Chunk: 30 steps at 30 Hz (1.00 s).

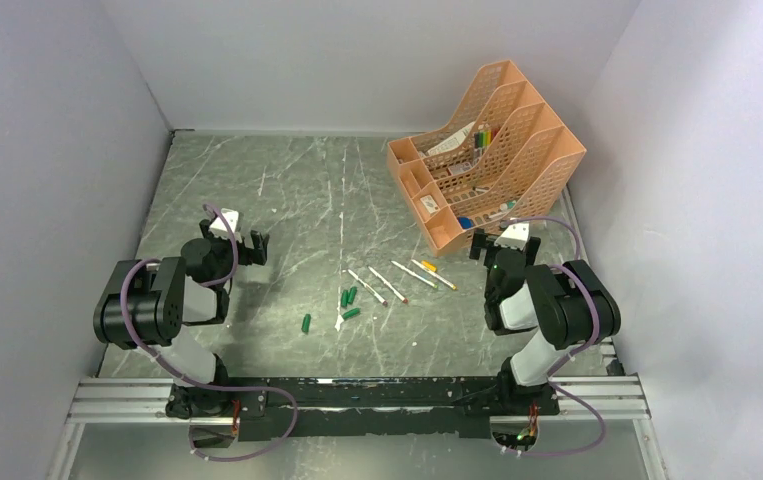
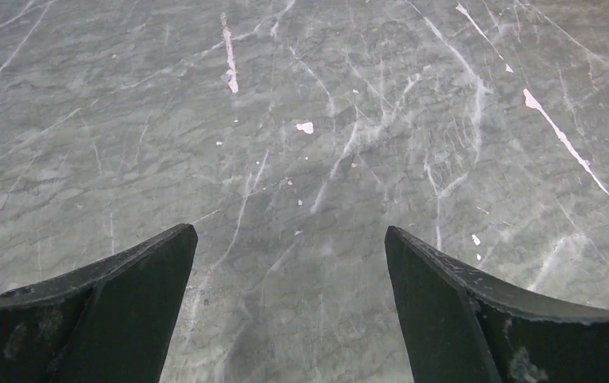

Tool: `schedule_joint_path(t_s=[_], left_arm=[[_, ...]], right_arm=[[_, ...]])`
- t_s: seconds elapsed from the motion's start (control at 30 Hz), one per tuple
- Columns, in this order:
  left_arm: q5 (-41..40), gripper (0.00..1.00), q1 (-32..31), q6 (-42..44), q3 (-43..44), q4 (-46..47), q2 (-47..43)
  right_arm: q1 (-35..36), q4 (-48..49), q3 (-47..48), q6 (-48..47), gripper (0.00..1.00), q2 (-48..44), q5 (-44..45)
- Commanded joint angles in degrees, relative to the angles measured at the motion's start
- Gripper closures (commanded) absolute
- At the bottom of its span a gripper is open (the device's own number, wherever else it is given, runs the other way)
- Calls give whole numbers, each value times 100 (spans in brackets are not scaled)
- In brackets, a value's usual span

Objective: Insert the pens into the pen caps

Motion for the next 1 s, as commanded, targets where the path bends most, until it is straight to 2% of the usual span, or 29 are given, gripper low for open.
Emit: schedule_joint_path(t_s=[0.0, 0.4, 0.5, 0.6, 0.63, 0.7, 0.8, 0.9, 0.97], left_arm=[[-23, 0, 22, 79, 29, 154, 28], [-15, 0, 20, 79, 36, 156, 28], [-17, 0, 20, 79, 30, 152, 28], [-16, 0, 20, 79, 36, 147, 28], [-18, 0, 23, 79, 34, 150, 33], [-19, 0, 21, 78, 27, 158, 27], [-6, 0, 18, 77, 39, 142, 30], [-21, 0, 22, 81, 81, 83, 38], [-31, 0, 22, 88, 62, 92, 30]], right_arm=[[-58, 92, 50, 38, 0, -53, 14], [-60, 86, 52, 47, 0, -61, 13], [-48, 340, -65, 27, 0, -101, 203], [132, 402, -376, -89, 0, -830, 480], [211, -25, -332, -146, 0, -1293, 508], [233, -1584, 10, -24, 0, -2282, 89], [291, -3379, 365, 350, 0, -3760, -1033], [297, -5256, 1047, 1561, 0, -4572, -1234], [299, -6405, 1876, 1683, 0, -4664, -1636]])
